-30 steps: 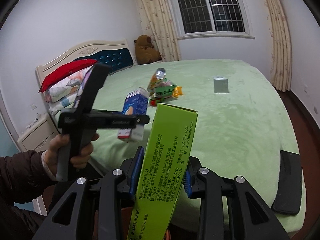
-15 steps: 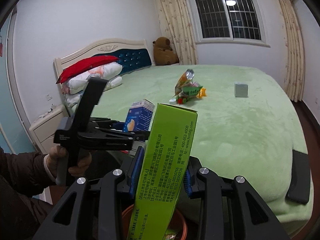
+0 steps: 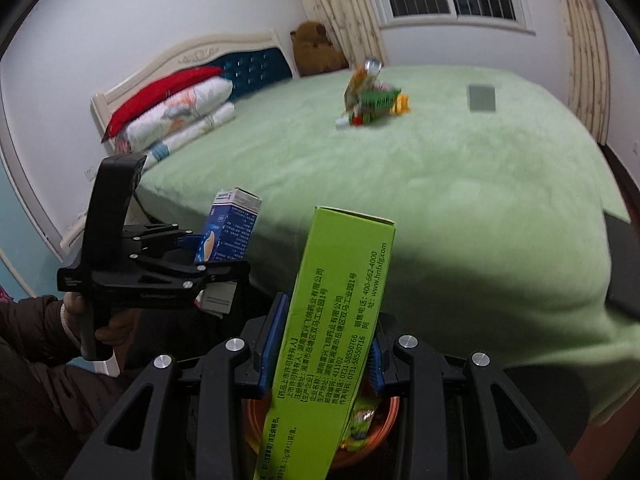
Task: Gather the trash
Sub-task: 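Grasp the blue medicine box with the left tool while the right tool carries the green box to the bucket, then lower both boxes into the orange bucket and open both tools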
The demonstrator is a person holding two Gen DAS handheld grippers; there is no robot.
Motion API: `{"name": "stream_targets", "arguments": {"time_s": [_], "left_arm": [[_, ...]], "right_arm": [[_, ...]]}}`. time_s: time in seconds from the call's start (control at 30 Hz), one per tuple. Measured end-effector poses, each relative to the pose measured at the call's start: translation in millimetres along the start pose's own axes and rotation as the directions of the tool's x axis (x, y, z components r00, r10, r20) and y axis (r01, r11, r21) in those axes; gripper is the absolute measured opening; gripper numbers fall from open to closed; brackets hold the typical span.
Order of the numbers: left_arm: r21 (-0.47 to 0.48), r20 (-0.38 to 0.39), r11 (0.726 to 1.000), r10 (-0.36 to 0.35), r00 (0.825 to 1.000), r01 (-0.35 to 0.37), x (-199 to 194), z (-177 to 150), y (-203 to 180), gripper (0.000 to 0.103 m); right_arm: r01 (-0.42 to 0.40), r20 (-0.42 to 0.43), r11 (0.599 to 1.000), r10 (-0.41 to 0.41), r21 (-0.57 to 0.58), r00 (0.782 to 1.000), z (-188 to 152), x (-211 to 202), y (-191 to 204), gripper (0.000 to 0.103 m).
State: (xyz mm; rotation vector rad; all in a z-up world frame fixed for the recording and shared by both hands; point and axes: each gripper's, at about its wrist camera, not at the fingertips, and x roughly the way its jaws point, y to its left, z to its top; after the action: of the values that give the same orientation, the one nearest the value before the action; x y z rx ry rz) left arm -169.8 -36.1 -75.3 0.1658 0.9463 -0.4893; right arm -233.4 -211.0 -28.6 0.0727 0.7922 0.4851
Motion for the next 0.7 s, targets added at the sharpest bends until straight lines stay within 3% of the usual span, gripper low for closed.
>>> {"name": "stream_targets", "arguments": {"time_s": [0.27,0.4,0.7], "left_arm": [[-0.047,-0.122,0.998,-0.043,0.992,0.037,44,-27,10,0.056],[-0.038,-0.198,0.998,-0.063,0.978,0.057,68,-41,8,0.056],[-0.022,-0.383,0.996,-0.085,0.920,0.082,116,-56,3,0.056]], "right_arm": [[0.063,-0.103,0.998,-0.062,0.006,0.993,-26,41,-1,0.035],[0.068,-0.162,0.998,-0.065,0.010,0.985,-41,60,-4,0.035],[0.075,-0.274,0.994,-0.051,0.077,0.960,-58,99,-22,0.035]]}}
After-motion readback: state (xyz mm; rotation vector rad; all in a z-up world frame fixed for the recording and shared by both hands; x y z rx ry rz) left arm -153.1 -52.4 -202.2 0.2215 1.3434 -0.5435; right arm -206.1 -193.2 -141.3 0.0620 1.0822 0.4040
